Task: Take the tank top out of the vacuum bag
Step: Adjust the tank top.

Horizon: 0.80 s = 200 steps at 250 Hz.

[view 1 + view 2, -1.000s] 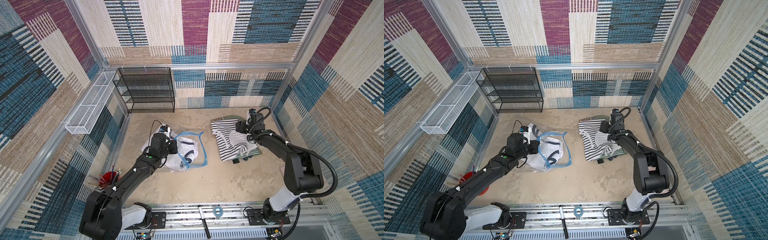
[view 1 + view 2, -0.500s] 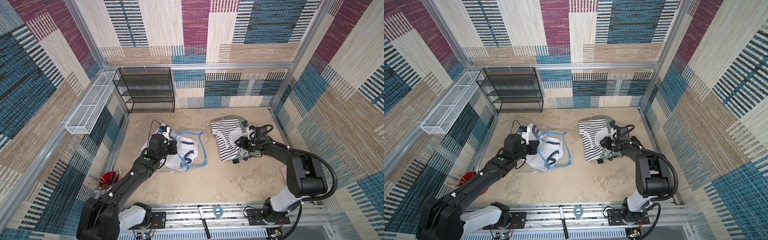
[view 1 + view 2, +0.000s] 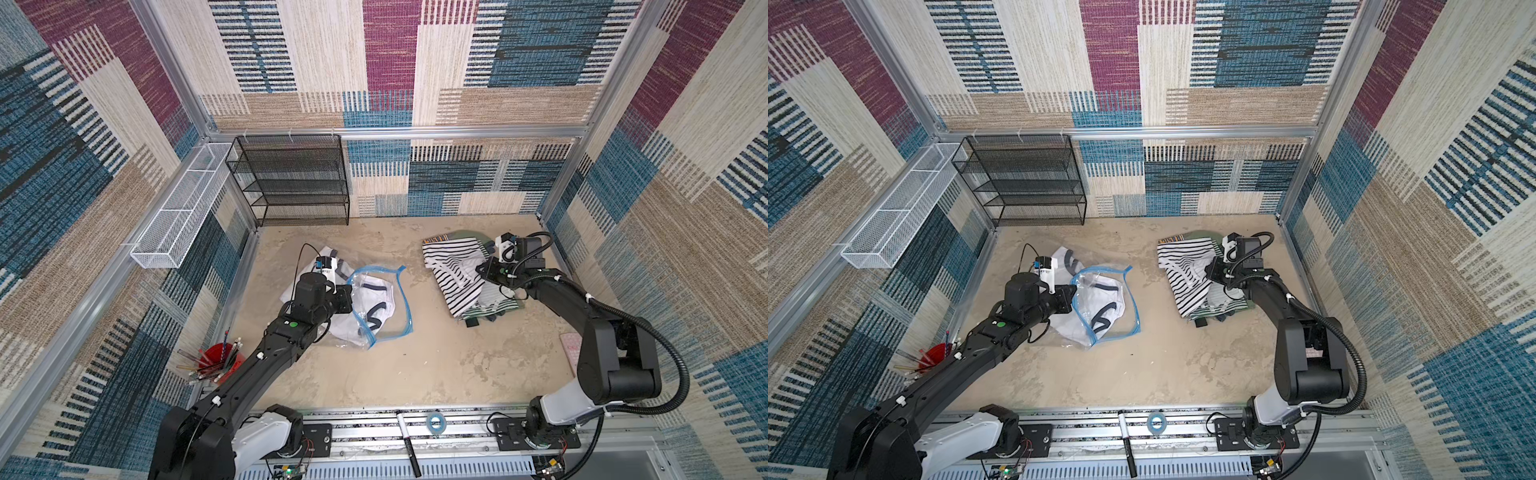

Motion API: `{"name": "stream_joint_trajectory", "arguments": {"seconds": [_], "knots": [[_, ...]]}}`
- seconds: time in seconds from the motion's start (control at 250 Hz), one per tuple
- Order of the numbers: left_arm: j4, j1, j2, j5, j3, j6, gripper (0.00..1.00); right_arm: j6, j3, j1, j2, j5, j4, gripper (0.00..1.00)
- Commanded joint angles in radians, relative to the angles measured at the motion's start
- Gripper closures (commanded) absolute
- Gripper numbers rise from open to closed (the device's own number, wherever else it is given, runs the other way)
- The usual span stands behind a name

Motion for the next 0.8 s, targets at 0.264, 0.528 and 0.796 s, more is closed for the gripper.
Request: {"name": "stream_joint_trajectory", "arguments": {"seconds": [0.264,0.528,0.796], "knots": [[0.033,0.001,-0.015,0.013,-0.02,-0.004,1.0,0.027,0.054,0.001,0.012,0.247,-0.249,0.93],[0.033,0.001,-0.015,0.02,-0.014,0.003,1.0,-0.007,0.015,0.001,-0.009,0.501,-0.241,0.32],[0.03,0.001,0.021,0.01,0.01,0.013,1.0,-0.063,0.188,0.004,0.088,0.405,-0.187,0.38]]}}
